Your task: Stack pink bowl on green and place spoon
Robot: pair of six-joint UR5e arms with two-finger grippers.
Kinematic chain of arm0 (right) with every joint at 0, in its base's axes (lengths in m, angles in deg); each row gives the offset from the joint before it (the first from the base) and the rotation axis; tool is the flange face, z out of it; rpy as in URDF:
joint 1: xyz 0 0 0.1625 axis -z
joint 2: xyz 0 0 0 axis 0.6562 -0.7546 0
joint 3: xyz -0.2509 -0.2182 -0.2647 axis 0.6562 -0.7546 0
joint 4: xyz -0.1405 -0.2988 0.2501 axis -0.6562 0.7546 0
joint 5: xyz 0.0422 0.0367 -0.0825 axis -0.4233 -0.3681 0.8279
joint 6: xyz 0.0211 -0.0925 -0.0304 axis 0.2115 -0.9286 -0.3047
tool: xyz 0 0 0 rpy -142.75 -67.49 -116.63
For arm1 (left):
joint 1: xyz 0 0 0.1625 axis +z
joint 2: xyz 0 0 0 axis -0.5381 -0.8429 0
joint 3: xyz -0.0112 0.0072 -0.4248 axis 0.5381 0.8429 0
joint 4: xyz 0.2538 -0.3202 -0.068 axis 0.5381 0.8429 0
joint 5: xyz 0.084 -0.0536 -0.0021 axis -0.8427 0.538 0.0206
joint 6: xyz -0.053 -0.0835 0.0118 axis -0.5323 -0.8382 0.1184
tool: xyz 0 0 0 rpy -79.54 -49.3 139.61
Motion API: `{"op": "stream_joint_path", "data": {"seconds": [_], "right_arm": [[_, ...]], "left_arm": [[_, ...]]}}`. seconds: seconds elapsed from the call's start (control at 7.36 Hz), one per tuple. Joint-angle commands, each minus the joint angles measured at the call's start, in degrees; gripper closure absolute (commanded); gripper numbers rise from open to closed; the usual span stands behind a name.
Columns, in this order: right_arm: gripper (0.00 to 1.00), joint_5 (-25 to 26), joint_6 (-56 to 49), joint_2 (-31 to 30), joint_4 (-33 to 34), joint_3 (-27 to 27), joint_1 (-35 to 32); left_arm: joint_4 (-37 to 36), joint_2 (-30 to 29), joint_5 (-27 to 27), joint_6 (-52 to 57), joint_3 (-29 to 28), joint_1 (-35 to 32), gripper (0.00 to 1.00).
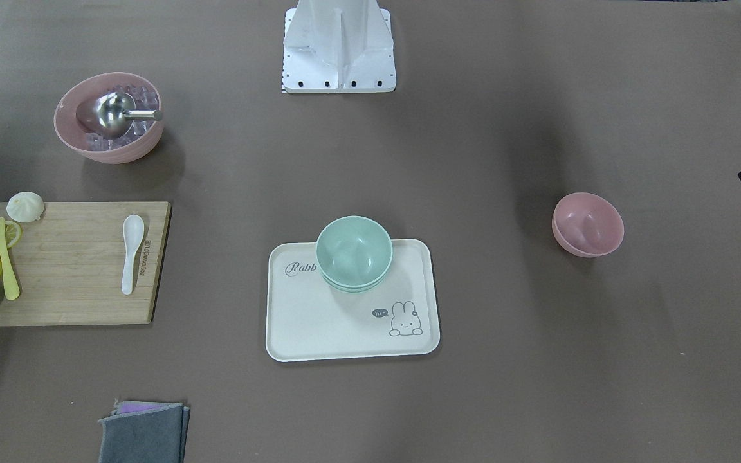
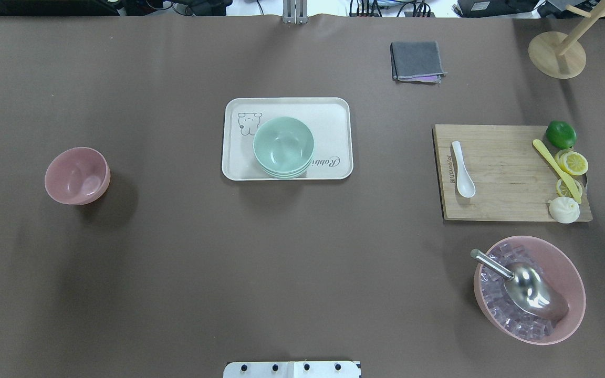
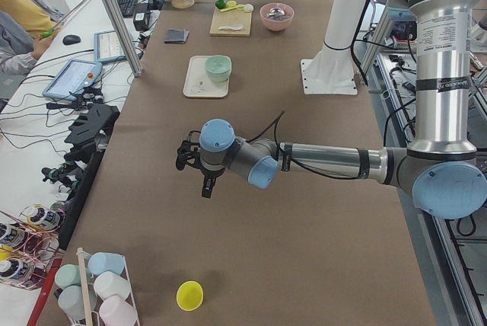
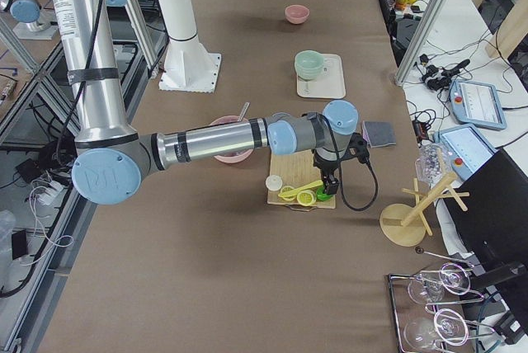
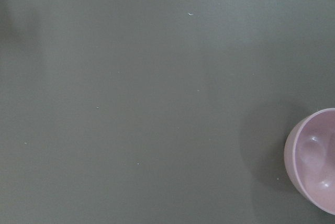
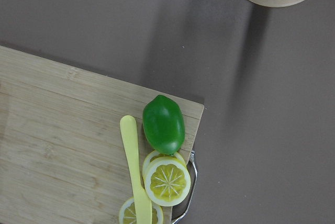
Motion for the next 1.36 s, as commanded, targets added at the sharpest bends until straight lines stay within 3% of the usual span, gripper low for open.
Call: {"op": "stream_joint_path", "data": {"seconds": [0.0, 0.27, 1.22], "right_arm": [[0.0, -0.1, -0.3, -1.7, -0.1, -0.1, -1.9], [0.0, 0.3, -0.3, -2.2, -0.2, 0.0, -1.9], [0.0, 2.4, 0.4, -3.3, -0.2, 1.1, -1.7]], "left_arm": [[-6.0, -0.5, -1.7, 6.0, 0.9, 1.8, 0.02], [-8.3, -0.3, -3.8, 11.9, 1.2, 0.9, 0.02], [-5.7, -0.1, -3.4, 9.0, 1.7, 1.3, 0.02]]}}
